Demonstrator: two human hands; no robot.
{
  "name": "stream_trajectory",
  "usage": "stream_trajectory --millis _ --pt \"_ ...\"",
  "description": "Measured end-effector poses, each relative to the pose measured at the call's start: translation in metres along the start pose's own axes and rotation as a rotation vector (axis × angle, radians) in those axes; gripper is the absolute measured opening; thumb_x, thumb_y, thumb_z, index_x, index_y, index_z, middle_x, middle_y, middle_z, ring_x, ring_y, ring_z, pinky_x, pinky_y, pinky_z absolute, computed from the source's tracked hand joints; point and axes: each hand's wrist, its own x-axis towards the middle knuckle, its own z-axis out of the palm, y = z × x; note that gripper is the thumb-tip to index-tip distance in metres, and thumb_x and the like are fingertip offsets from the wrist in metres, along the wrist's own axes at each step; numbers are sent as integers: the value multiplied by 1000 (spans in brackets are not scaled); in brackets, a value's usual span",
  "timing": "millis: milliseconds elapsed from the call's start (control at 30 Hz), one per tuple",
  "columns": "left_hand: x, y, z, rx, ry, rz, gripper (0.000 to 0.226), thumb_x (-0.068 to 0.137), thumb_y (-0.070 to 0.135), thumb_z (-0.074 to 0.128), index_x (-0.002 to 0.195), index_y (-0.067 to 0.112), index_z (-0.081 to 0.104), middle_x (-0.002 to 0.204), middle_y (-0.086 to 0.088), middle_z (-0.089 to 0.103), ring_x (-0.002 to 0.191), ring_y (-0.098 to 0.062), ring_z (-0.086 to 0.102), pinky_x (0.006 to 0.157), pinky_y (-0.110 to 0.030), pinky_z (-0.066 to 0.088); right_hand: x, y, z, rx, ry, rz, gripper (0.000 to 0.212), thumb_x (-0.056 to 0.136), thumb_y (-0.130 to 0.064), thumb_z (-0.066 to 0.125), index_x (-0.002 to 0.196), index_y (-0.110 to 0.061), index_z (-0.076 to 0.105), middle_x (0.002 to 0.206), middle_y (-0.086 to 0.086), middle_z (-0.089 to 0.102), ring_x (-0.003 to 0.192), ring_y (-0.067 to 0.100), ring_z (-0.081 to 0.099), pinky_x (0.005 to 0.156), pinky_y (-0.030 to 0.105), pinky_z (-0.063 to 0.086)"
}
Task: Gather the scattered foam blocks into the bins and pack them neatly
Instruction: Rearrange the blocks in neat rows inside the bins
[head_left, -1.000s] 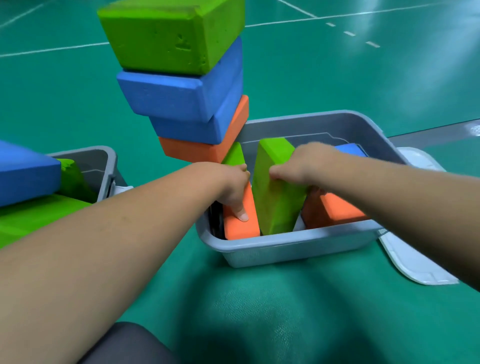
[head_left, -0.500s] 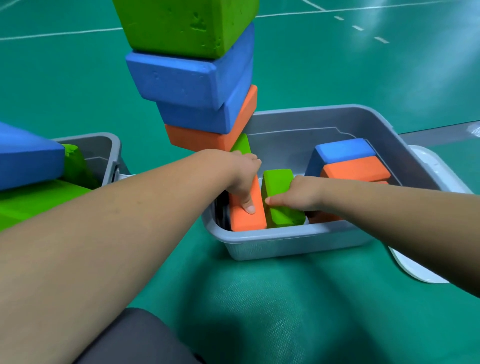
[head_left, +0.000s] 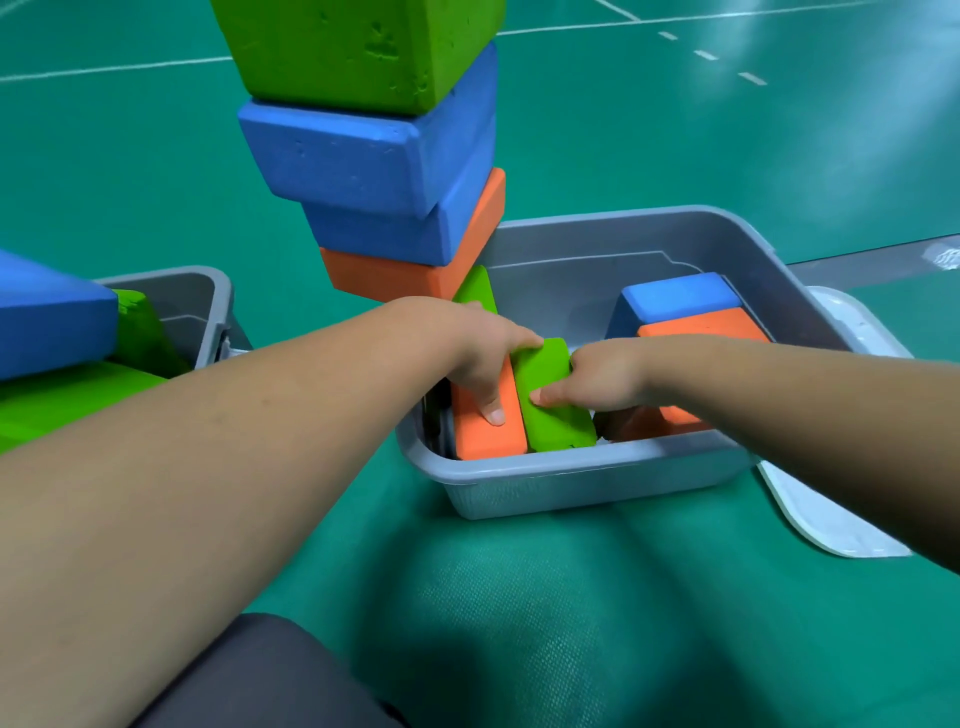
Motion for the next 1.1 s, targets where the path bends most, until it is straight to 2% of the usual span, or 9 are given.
stream_trajectory --millis 133,233,300,467,700,800,933,1033,1100 --pt "-1 5 -2 -1 -8 -17 124 72 52 91 164 44 9 167 5 32 148 -30 38 117 -44 37 -4 13 -31 237 166 -16 33 99 -32 56 104 -2 67 101 8 76 75 28 78 69 48 65" --pt "-1 11 -4 -22 -34 -45 123 75 43 91 165 43 7 167 1 33 146 -30 42 113 -40 38 -4 26 -55 -109 566 -13 29 94 -25 49 97 -7 72 99 13 76 89 31 70 72 34 56" --pt "-1 15 -4 -19 -46 -60 124 76 40 91 164 43 4 167 0 34 143 -31 45 111 -40 41 3 43 -63 -236 666 36 33 96 -31 49 112 -9 69 115 18 68 105 37 62 79 36 49" --pt "-1 21 -1 -9 -65 -83 125 80 36 89 164 42 -3 164 -4 37 139 -33 49 107 -39 42 21 86 -71 -357 457 208 56 89 -33 59 144 -26 50 144 9 47 126 42 53 104 49 47" --pt "2 10 5 -55 -50 -66 125 77 44 90 163 47 -1 166 0 35 142 -31 46 113 -42 41 30 80 -80 -371 474 58 66 89 -18 52 147 -49 45 150 -3 53 134 37 40 105 49 45" --pt "3 8 5 -55 -43 -59 125 77 46 89 163 47 -2 164 -2 38 140 -32 48 110 -41 43 35 69 -77 -522 527 -99 69 88 -10 48 150 -40 47 157 -7 46 129 35 39 107 43 39" --pt "4 7 5 -63 -45 -57 123 79 46 87 164 45 -2 163 -4 39 139 -33 48 99 -37 41 45 47 -69 -712 565 -112 69 91 -21 50 157 -35 35 156 -1 42 122 35 40 100 42 42" --pt "3 5 6 -55 -41 -44 123 79 48 87 164 45 -1 166 -2 33 143 -33 44 109 -41 40 53 34 -60 -866 494 -86 67 92 -28 51 157 -27 34 148 5 43 125 36 40 103 43 41" --pt "4 3 8 -51 -40 -35 122 78 49 87 164 45 0 168 0 29 145 -32 41 113 -42 38 56 25 -56 -920 488 -94 58 90 -29 53 147 -21 47 141 7 44 124 36 41 100 43 42"
